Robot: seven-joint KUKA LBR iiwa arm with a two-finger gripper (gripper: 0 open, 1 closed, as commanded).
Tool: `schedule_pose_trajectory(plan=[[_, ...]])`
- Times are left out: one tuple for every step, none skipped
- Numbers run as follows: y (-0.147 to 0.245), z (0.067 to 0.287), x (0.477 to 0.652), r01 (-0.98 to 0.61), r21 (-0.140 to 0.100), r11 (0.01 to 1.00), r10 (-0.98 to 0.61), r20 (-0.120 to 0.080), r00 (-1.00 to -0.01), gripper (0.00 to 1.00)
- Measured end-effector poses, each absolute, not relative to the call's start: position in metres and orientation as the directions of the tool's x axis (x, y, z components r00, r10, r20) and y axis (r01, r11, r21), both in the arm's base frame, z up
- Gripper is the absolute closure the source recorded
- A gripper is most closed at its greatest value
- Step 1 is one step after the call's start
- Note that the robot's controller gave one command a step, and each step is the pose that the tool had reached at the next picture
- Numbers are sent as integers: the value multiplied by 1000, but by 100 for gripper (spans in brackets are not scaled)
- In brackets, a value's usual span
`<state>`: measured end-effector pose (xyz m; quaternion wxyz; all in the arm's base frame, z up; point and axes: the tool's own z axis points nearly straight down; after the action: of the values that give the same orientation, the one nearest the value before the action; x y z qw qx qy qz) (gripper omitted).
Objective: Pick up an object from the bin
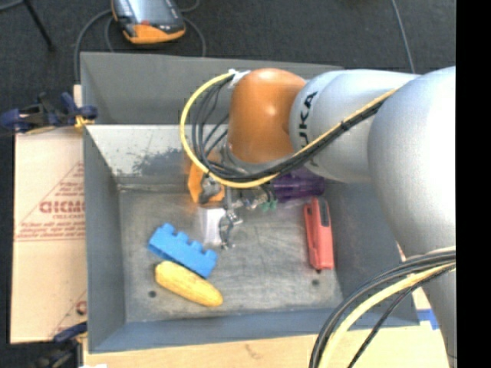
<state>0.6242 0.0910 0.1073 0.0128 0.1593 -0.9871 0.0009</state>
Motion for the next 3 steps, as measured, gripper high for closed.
schedule_pose_trajectory(plan=[[100, 93, 577, -417, -2, 909, -417, -4, -909, 0], [170, 76, 592, -577, -4, 817, -577, -2, -817, 100], [170, 76, 592, -575, -3, 818, -575, -2, -818, 100]])
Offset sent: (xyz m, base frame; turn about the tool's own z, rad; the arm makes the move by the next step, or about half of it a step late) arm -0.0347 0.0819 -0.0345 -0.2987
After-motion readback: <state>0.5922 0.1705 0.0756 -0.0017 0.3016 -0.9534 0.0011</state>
